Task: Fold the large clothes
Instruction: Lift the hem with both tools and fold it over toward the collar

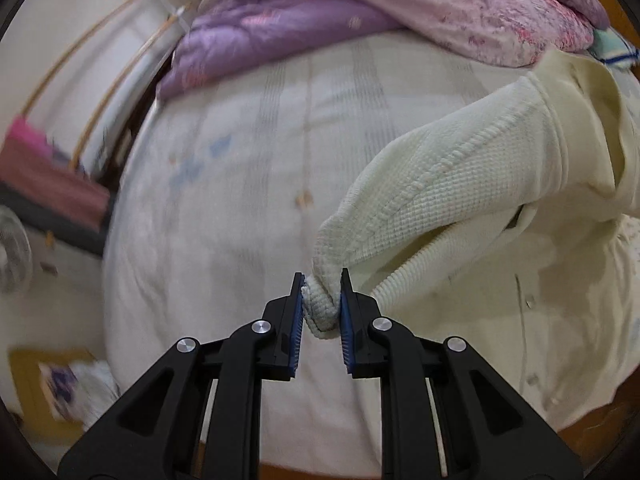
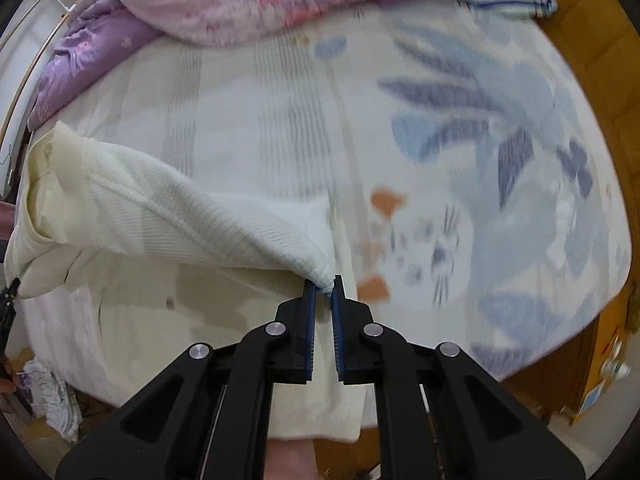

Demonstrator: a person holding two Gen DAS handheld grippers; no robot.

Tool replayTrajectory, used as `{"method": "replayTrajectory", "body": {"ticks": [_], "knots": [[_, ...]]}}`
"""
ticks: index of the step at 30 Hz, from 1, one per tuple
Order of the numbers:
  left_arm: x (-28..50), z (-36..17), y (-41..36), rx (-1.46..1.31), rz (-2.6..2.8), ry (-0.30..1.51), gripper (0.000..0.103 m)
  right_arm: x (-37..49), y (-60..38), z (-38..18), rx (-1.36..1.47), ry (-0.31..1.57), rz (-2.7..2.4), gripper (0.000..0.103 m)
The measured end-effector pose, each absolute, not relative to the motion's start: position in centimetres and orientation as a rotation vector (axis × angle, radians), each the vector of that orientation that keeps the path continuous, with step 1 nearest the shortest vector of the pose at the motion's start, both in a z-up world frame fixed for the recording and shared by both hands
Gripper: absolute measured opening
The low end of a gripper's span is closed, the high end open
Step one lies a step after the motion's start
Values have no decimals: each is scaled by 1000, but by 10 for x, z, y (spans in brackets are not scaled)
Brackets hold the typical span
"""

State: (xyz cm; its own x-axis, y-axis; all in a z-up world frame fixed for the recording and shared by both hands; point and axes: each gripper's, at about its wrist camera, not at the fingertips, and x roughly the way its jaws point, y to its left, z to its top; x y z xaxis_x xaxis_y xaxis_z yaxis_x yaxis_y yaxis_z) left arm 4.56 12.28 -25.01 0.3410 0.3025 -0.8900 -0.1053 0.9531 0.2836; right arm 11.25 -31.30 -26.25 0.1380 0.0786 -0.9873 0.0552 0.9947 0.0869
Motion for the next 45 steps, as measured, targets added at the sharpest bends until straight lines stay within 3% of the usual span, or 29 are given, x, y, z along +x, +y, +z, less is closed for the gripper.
{"method": "replayTrajectory", "body": {"ticks": [4,6,13,16,17,19,20,21,26,34,35,37,38,43,45], "knots": [[-5,-269,115,146,276,1242,15,69,-317,-288,107,1484,10,6],[-31,-285,110,139,272,1283,15,47,-323,-302,130,1513,-9,0],[-94,-373,92,176,232,1485,16,-13,-347,-378,253,1684,-75,0],[-100,-393,90,147,225,1589,22,-22,-340,-396,308,1748,-41,7],[-102,-390,90,138,218,1604,25,-21,-334,-397,323,1758,-9,10],[-104,-377,88,94,182,1594,52,-13,-323,-395,341,1758,54,37],[-103,-368,87,70,166,1586,59,-5,-314,-393,331,1759,78,67],[-100,-358,87,51,150,1577,65,3,-306,-390,312,1745,90,74],[-62,-322,67,-33,16,1489,73,49,-261,-390,246,1738,249,74],[14,-359,29,-41,-130,1486,72,103,-183,-417,70,1736,456,74],[20,-363,25,-60,-159,1487,70,105,-179,-420,55,1726,469,73],[28,-371,18,-77,-207,1501,45,108,-173,-427,46,1707,490,58],[30,-375,14,-67,-204,1509,40,106,-170,-431,72,1718,513,42],[21,-380,12,-106,-174,1512,17,91,-175,-438,134,1799,522,18],[12,-377,13,-144,-184,1518,13,80,-182,-432,189,1801,512,13]]}}
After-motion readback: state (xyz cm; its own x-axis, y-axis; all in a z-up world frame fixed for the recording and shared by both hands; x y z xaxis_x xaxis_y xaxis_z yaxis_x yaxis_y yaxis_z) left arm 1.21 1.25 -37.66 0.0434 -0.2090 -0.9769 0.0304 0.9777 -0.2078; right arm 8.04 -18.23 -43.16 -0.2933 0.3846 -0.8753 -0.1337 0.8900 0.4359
